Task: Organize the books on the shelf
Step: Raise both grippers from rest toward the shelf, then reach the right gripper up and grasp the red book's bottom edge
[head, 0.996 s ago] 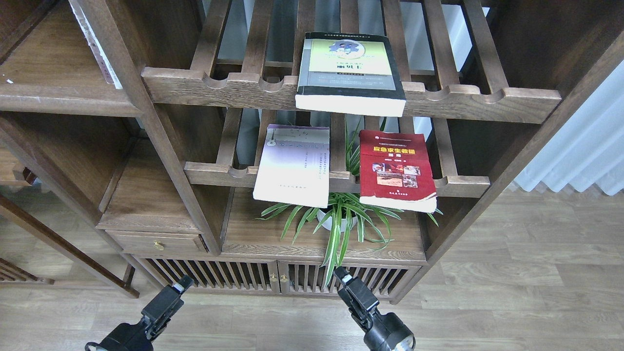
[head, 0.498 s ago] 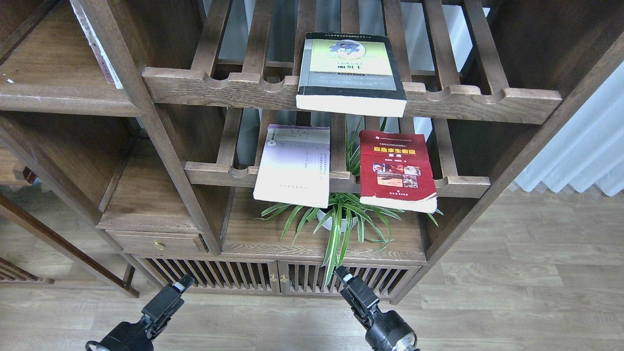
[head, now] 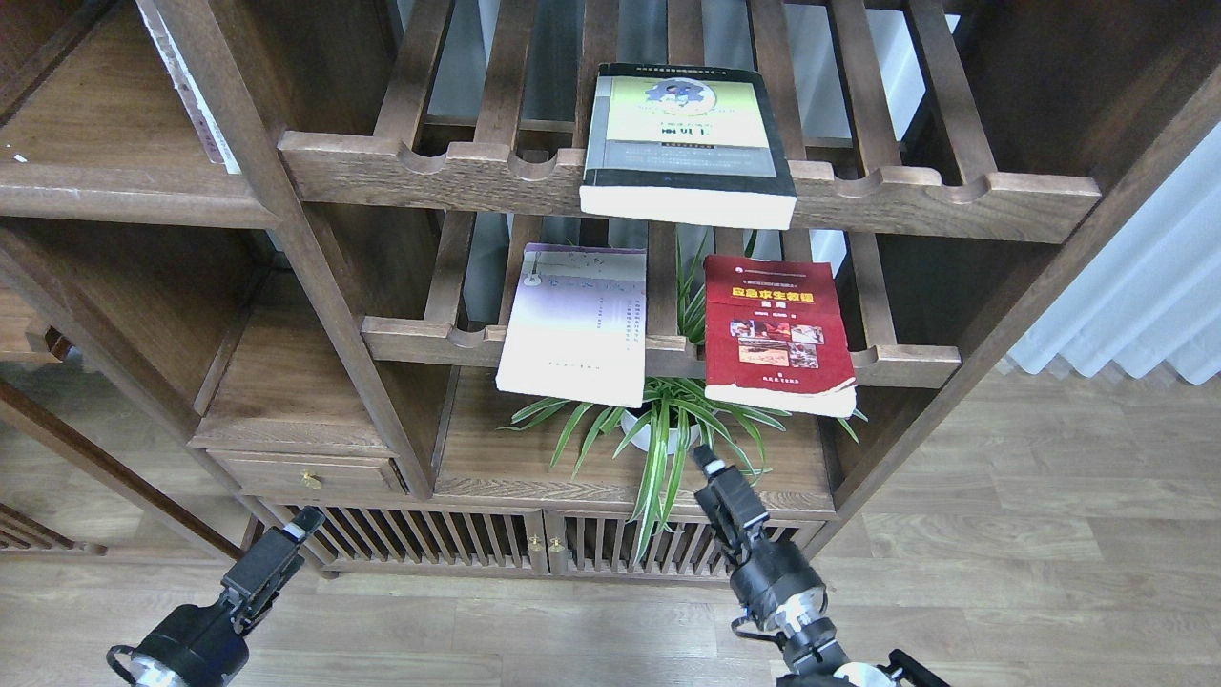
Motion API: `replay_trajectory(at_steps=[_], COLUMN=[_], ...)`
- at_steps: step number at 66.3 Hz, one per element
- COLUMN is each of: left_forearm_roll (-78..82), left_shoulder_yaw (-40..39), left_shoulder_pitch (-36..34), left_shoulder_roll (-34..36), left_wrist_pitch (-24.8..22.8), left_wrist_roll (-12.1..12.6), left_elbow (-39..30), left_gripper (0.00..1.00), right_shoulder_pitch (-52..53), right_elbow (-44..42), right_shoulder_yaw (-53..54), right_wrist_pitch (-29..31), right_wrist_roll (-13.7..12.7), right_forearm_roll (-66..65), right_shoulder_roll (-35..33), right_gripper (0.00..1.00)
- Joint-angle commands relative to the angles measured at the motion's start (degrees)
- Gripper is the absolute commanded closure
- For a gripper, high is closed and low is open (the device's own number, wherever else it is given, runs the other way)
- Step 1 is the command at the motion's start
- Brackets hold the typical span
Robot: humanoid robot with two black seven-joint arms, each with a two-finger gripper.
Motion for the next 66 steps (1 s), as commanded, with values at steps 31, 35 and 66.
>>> replay_trajectory(at_steps=[31,35,66], left_forearm_roll=[0.0,0.0,0.0], left_shoulder_yaw=[-0.7,-0.7,-0.8], left_shoulder_pitch=[-0.1,-0.1,0.1], left_shoulder_roll=[0.6,0.6,0.7], left_wrist_pitch=[0.0,0.0,0.0], left_wrist_roll=[0.1,0.1,0.0], left_elbow=[0.0,0.0,0.1], left_gripper=[0.0,0.0,0.0], right_shoulder_pitch=[0.9,0.8,2.3], right_elbow=[6.8,7.4,6.4], right_shoulder_yaw=[2.3,2.5,6.0], right_wrist_pitch=[0.0,0.0,0.0], right_wrist_roll=[2.3,2.3,2.6], right_forearm_roll=[1.1,1.1,4.2], right_shoulder_roll=[0.0,0.0,0.0], right_gripper=[0.0,0.0,0.01])
